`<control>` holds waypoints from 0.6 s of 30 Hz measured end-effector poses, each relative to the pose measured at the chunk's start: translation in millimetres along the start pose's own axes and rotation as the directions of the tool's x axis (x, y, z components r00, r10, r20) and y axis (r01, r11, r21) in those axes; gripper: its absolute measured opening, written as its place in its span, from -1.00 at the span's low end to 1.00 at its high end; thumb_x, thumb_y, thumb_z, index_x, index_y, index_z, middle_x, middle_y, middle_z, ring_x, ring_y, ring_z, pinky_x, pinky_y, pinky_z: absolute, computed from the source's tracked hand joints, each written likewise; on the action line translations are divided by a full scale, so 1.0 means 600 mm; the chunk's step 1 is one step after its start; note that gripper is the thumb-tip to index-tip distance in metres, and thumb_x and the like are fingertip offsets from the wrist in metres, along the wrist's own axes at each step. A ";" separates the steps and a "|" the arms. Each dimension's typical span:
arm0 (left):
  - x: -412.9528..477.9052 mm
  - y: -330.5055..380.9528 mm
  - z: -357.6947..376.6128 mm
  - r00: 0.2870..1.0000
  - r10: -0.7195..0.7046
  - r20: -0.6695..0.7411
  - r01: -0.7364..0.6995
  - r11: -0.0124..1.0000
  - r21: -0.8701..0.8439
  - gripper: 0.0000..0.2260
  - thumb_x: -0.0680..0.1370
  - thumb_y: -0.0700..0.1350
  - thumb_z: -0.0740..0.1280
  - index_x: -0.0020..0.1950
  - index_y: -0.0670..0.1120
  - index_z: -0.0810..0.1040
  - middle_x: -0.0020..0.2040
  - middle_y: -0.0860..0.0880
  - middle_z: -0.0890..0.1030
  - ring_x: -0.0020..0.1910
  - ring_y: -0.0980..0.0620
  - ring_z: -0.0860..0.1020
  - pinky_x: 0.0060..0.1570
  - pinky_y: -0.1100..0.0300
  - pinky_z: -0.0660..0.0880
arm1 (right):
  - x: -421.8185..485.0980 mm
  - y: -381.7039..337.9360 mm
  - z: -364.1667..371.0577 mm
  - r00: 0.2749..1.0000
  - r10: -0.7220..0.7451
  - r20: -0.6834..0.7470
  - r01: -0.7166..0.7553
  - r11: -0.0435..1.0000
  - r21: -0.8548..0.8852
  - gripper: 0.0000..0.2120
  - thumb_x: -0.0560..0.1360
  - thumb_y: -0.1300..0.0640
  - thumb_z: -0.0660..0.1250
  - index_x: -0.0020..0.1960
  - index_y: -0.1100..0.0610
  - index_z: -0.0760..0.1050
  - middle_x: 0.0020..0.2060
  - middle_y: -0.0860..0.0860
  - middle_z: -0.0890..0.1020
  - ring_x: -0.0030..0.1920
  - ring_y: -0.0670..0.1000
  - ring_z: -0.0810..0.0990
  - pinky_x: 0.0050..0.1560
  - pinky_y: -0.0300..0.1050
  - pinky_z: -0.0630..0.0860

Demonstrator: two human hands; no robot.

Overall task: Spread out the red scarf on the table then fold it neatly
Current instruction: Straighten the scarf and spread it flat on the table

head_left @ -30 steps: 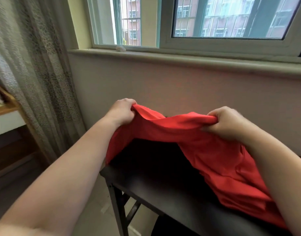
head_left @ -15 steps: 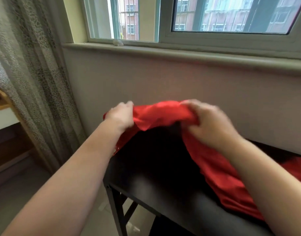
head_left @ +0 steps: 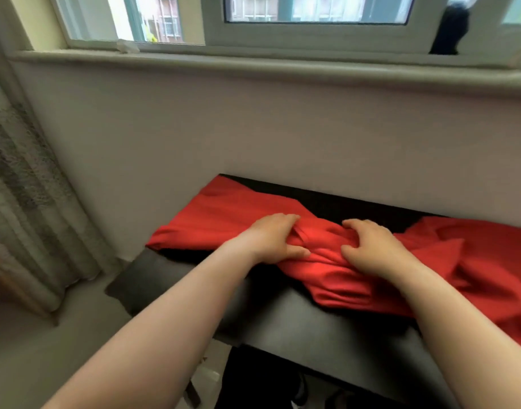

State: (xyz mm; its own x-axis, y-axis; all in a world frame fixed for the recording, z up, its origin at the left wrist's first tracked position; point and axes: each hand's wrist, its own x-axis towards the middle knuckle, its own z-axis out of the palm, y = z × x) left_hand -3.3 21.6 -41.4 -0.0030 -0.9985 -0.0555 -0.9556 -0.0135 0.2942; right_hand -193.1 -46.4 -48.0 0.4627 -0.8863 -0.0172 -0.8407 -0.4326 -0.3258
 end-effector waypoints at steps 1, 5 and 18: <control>0.014 0.011 0.010 1.000 0.003 -0.009 -0.003 1.000 0.004 -0.26 0.44 0.14 0.37 0.49 -0.12 0.15 0.43 -0.17 0.32 0.41 -0.12 0.30 0.39 0.08 0.23 | -0.007 0.015 -0.005 0.999 0.042 0.033 -0.041 0.999 -0.006 -0.44 0.39 0.02 0.28 0.39 0.01 0.34 0.30 0.12 0.48 0.29 0.19 0.43 0.33 -0.02 0.34; 0.042 0.024 0.025 0.997 0.044 -0.067 -0.038 0.995 0.091 -0.68 0.47 -0.03 0.34 0.18 -0.11 0.50 0.19 -0.16 0.56 0.21 -0.18 0.48 0.14 0.06 0.41 | -0.017 0.040 -0.024 0.989 0.045 0.142 -0.049 0.999 0.018 -0.41 0.41 -0.06 0.32 0.42 -0.01 0.32 0.34 0.06 0.45 0.34 0.12 0.40 0.36 -0.08 0.31; 0.034 -0.002 -0.071 1.000 -0.001 -0.023 -0.003 0.983 -0.184 -0.87 0.38 -0.11 0.43 -0.13 -0.09 0.57 -0.18 -0.03 0.64 -0.15 0.00 0.60 -0.14 0.14 0.50 | 0.030 0.015 -0.099 0.895 0.107 -0.432 -0.119 0.993 -0.002 -0.68 0.33 0.31 0.23 0.04 0.11 0.53 0.03 0.19 0.61 0.06 0.25 0.57 -0.01 0.00 0.48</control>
State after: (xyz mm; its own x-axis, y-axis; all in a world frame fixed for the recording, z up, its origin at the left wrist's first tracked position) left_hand 10.5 -1.3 -2.5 0.0049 -0.9994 -0.0336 -0.8852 -0.0200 0.4647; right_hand -208.7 -76.1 4.8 0.2028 -0.9112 0.3585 -0.8903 -0.3240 -0.3198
